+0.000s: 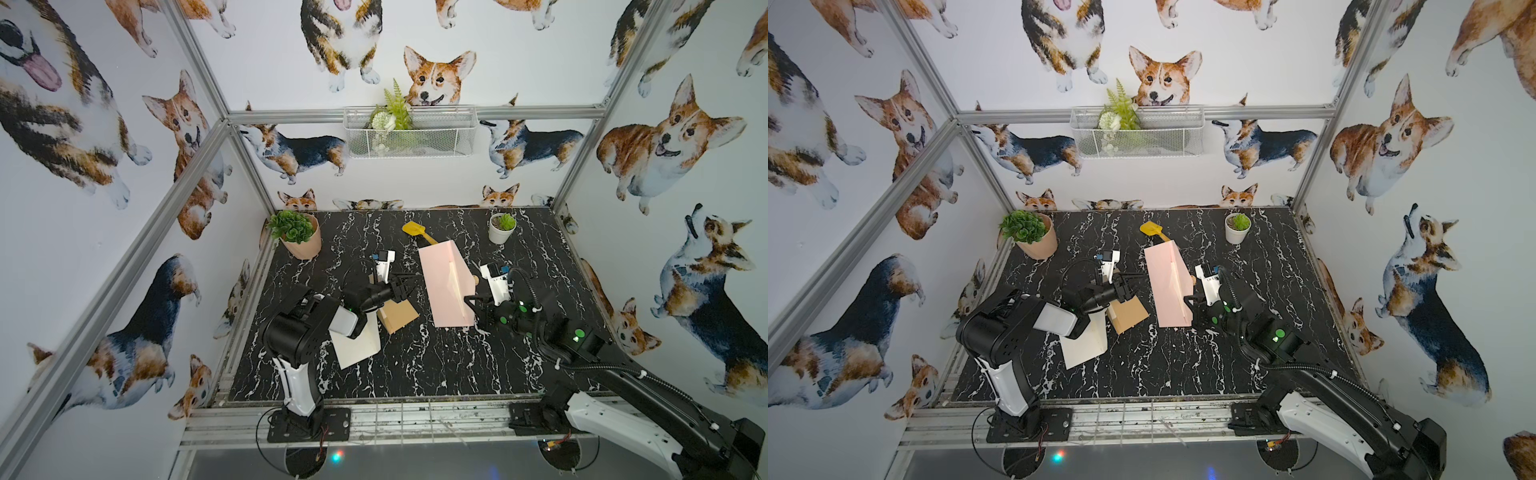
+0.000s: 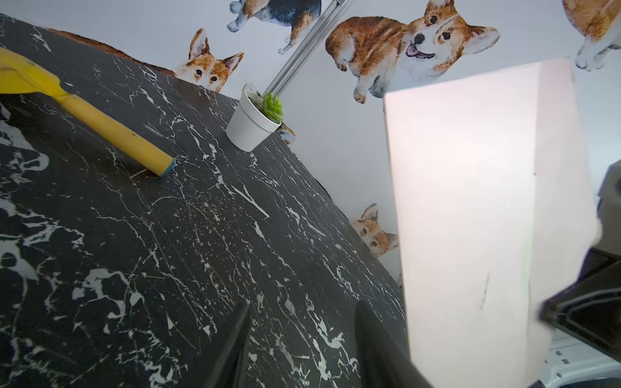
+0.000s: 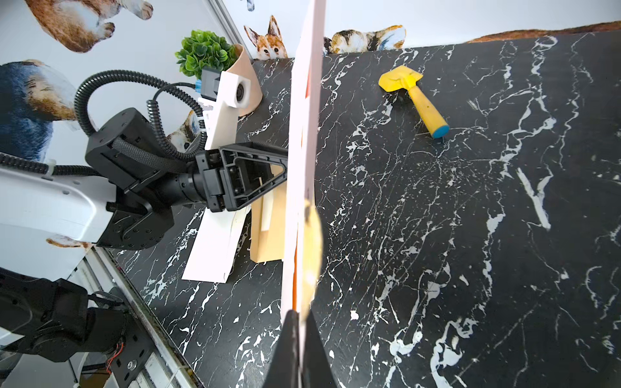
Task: Take the letter paper out of the envelope
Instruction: Pick up the envelope from the center of the board.
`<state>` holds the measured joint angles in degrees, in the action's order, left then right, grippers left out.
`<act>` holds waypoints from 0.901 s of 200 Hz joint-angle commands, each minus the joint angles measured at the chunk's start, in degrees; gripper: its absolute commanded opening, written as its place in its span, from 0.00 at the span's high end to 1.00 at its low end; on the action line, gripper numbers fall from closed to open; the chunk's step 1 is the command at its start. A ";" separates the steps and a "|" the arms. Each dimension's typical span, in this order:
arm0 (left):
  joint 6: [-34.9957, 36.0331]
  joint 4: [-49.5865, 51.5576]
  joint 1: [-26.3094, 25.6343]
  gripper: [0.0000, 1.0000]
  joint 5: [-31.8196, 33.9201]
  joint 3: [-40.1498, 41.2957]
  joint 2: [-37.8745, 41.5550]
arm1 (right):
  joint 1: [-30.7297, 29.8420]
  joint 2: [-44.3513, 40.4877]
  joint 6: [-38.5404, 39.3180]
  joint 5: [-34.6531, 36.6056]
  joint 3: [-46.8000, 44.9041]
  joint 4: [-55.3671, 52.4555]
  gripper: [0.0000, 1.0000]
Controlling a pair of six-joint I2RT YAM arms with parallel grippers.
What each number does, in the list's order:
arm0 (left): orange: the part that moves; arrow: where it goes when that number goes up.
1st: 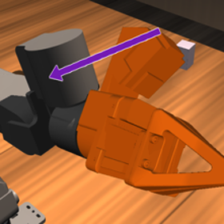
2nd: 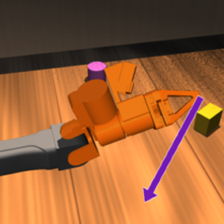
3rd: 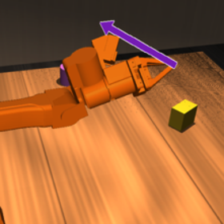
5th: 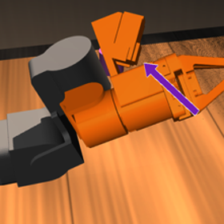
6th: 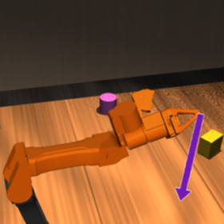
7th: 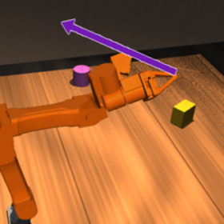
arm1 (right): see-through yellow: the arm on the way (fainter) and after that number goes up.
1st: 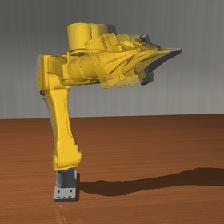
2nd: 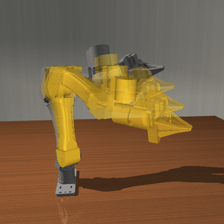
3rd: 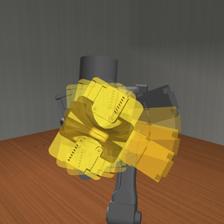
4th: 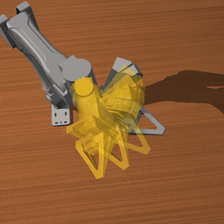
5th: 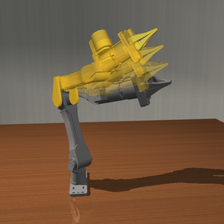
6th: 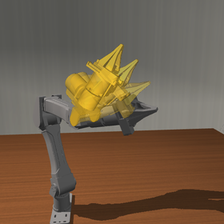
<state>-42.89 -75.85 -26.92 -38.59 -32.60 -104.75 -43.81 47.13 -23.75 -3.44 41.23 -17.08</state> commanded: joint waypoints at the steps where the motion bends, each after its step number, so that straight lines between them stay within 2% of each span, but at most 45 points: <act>1: 3.57 -0.09 -0.02 0.51 -0.15 1.88 4.50 | 0.11 1.41 1.85 -0.67 -0.04 2.67 1.00; 13: 10.44 12.89 -0.80 0.52 3.85 1.82 10.18 | 0.06 1.82 2.27 -0.30 0.37 2.40 1.00; 26: 21.02 28.73 -3.17 0.52 9.95 0.49 16.93 | 0.10 1.82 2.75 -0.13 0.51 2.56 1.00; 36: 25.37 34.06 -4.61 0.52 12.99 0.20 20.63 | 0.11 1.61 3.06 0.00 0.51 2.90 1.00; 55: 23.96 29.54 -4.66 0.51 12.57 2.50 22.47 | 0.12 1.98 3.57 -0.38 1.01 3.33 1.00; 92: 21.25 23.89 -4.64 0.49 8.62 2.44 19.20 | 0.08 3.14 3.47 -3.68 3.22 4.17 1.00; 142: 21.64 22.66 -4.64 0.47 8.30 3.40 20.59 | 0.13 2.05 3.53 -6.34 1.55 6.74 1.00; 180: 15.84 13.11 -4.90 0.46 5.40 5.31 20.64 | 0.07 0.75 1.92 -6.40 -1.43 10.54 1.00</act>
<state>-23.27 -54.11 -31.64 -30.44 -28.03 -84.23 -43.77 48.93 -20.95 -8.99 41.23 -12.29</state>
